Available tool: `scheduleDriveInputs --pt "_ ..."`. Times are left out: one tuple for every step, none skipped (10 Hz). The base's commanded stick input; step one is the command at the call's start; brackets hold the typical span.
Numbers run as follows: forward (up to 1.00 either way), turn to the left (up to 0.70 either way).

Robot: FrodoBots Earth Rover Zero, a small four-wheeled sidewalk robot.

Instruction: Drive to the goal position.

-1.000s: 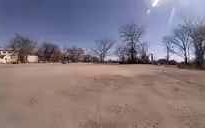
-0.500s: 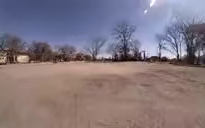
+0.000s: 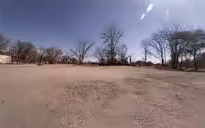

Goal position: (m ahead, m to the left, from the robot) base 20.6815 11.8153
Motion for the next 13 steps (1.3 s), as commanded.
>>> scheduleDriveInputs --pt "1.00 0.00" --pt "1.00 0.00" --pt "1.00 0.00" --pt "1.00 0.15" --pt "1.00 0.27" --pt "1.00 0.27" --pt "1.00 0.16" --pt "1.00 0.00" --pt "1.00 0.00" --pt "1.00 0.00" --pt "1.00 0.00" --pt "1.00 0.00" --pt "1.00 0.00"
